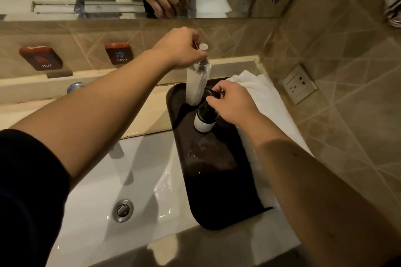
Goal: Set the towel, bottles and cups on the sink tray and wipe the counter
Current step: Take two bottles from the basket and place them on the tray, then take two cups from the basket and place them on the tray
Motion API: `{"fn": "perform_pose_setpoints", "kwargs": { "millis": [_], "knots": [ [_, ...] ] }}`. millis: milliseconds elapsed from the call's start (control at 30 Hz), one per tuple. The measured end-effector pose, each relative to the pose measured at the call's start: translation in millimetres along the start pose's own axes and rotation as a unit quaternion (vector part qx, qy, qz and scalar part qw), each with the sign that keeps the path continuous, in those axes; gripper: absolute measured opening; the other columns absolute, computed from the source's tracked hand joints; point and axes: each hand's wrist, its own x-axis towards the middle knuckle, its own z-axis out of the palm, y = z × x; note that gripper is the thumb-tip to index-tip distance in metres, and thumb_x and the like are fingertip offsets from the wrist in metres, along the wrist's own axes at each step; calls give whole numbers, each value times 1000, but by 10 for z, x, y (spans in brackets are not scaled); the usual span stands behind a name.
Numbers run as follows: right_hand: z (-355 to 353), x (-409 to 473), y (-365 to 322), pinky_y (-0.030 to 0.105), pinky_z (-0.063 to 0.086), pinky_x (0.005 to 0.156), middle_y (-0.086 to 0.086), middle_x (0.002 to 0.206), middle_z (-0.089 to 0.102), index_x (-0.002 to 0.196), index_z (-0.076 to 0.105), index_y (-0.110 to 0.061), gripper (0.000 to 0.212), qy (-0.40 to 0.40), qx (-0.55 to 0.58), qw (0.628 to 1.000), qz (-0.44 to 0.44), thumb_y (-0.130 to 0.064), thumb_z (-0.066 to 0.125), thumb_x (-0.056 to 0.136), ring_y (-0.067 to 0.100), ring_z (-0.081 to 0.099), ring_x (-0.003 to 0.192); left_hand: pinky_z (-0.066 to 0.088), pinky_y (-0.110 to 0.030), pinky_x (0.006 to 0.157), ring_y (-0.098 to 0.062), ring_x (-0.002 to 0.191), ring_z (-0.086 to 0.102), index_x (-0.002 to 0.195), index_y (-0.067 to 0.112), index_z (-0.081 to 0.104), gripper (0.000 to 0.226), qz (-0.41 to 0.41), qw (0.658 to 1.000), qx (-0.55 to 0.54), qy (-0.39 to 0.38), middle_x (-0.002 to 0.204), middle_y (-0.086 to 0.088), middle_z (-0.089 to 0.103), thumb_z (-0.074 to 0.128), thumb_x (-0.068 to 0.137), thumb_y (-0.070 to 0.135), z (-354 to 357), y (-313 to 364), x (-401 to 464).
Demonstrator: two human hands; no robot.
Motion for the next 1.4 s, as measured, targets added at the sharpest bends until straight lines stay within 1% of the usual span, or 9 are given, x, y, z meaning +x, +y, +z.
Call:
{"fn": "perform_pose_setpoints", "kwargs": {
  "millis": [300, 533, 667, 833, 967, 1100, 1167, 1267, 1400],
  "knots": [
    [8, -47, 39, 18, 34, 55, -9, 73, 55, 96, 61, -25, 11, -18, 5, 1000, 6, -30, 69, 90, 7, 53, 66, 56, -39, 79, -20, 88, 63, 104, 19, 66, 38, 3, 1000, 0, -8, 96, -1, 66, 70, 83, 50, 60, -37, -25],
    [-74, -235, 58, 20, 37, 56, -11, 71, 55, 106, 60, -25, 22, 7, 20, 1000, 8, -31, 71, 88, 10, 55, 68, 51, -36, 75, -19, 87, 61, 104, 21, 65, 40, 5, 1000, 12, -4, 95, 2, 64, 67, 83, 55, -19, -110, -213],
    [-198, -434, 32, 19, 36, 58, -9, 87, 60, 114, 61, -27, 30, 23, 3, 1000, 17, -34, 71, 88, 11, 58, 78, 49, -33, 73, -18, 87, 62, 100, 26, 64, 31, 3, 999, 29, -37, 95, 2, 65, 66, 85, 53, -88, -100, -493],
    [-407, -876, 34, 22, 38, 61, -9, 84, 59, 98, 63, -29, 14, 23, -11, 999, 27, -38, 69, 88, 13, 58, 79, 45, -30, 65, -13, 86, 62, 98, 31, 63, 25, 30, 994, 43, -95, 97, 5, 68, 67, 86, 52, -118, 109, -1074],
    [-560, -1507, 154, 29, 45, 64, -7, 76, 60, 93, 61, -29, 14, 29, -28, 999, 35, -39, 69, 87, 18, 61, 77, 54, -34, 77, -13, 84, 64, 100, 25, 68, 27, 84, 988, 59, -119, 90, 7, 67, 69, 86, 48, -17, 459, -1644],
    [-667, -2381, 402, 33, 49, 73, -6, 84, 63, 99, 61, -28, 21, 24, -57, 995, 73, -44, 66, 87, 20, 61, 84, 52, -28, 70, -4, 80, 62, 98, 32, 66, 24, 152, 972, 85, -159, 87, 16, 64, 68, 86, 52, 170, 937, -2268],
    [-690, -2902, 545, 30, 44, 68, -7, 89, 61, 104, 60, -28, 25, 32, -63, 992, 103, -46, 65, 88, 18, 60, 84, 52, -25, 69, -4, 81, 63, 101, 30, 66, 26, 195, 959, 97, -180, 88, 16, 64, 68, 86, 52, 303, 1209, -2598],
    [-711, -3804, 732, 29, 38, 60, -6, 90, 59, 108, 61, -26, 28, 47, -67, 985, 150, -46, 65, 89, 16, 57, 82, 54, -28, 71, -10, 83, 65, 103, 27, 66, 26, 266, 932, 118, -217, 94, 10, 69, 68, 88, 48, 523, 1696, -3170],
    [-644, -5148, 951, 29, 40, 67, -3, 93, 60, 105, 63, -23, 25, 71, -46, 972, 221, -43, 66, 90, 20, 61, 88, 52, -32, 79, -14, 89, 64, 104, 29, 64, 26, 347, 883, 143, -281, 102, 8, 68, 64, 90, 51, 862, 2373, -4101]
  ]
}}
